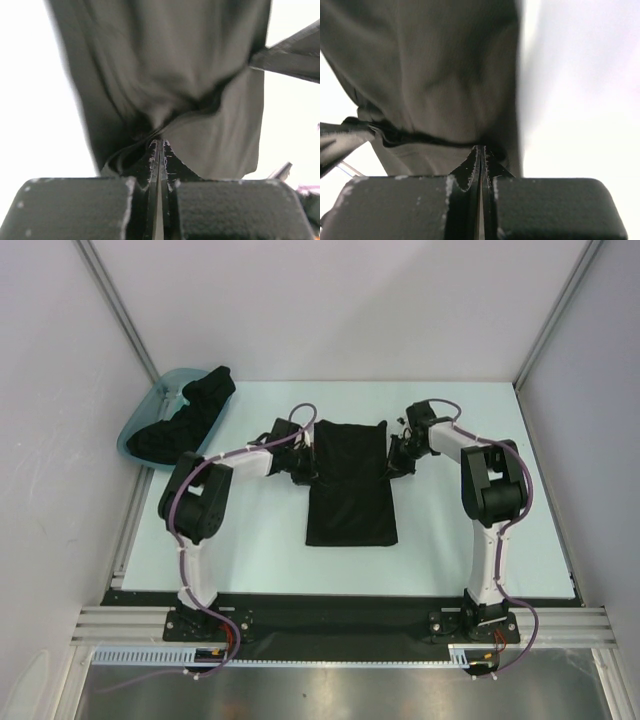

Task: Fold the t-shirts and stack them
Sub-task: Fold the tshirt

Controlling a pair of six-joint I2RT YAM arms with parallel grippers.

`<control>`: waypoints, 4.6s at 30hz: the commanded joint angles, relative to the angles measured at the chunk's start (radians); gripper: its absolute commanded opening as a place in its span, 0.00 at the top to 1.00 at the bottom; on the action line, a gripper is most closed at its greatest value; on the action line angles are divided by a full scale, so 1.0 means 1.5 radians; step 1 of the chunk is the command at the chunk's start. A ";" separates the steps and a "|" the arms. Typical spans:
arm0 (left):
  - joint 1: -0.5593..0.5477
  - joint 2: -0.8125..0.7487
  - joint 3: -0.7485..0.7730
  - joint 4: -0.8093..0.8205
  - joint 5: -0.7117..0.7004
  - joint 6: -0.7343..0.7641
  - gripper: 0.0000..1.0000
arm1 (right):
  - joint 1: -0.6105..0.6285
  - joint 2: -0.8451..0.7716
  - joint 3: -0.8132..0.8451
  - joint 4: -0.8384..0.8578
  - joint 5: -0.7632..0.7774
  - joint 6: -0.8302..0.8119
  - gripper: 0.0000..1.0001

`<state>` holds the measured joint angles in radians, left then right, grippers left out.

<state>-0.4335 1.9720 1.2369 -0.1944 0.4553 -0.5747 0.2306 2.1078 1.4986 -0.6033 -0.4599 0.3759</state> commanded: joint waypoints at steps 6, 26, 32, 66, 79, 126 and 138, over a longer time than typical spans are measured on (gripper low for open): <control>0.026 0.087 0.114 -0.046 -0.037 0.084 0.98 | -0.037 0.051 0.069 -0.012 0.008 -0.010 1.00; 0.038 -0.452 -0.333 -0.007 0.063 0.084 0.19 | -0.034 -0.348 -0.305 -0.030 -0.022 0.015 0.35; 0.038 -0.457 -0.486 0.146 0.113 0.005 0.19 | -0.028 -0.387 -0.432 0.065 -0.058 0.059 0.33; -0.047 -0.378 -0.602 0.215 -0.082 -0.350 0.41 | -0.006 -0.479 -0.664 0.270 -0.015 0.258 0.56; -0.049 -0.361 -0.620 0.227 -0.143 -0.433 0.49 | 0.004 -0.505 -0.682 0.295 0.017 0.279 0.58; -0.088 -0.557 -0.377 -0.140 -0.228 -0.116 1.00 | 0.076 -0.655 -0.560 0.043 0.009 0.267 1.00; 0.019 -0.151 0.131 -0.260 -0.176 0.081 0.99 | -0.033 -0.249 -0.070 -0.051 -0.022 0.118 1.00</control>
<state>-0.4427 1.6547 1.2945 -0.5034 0.1680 -0.5560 0.2081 1.6196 1.2411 -0.6174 -0.4770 0.6403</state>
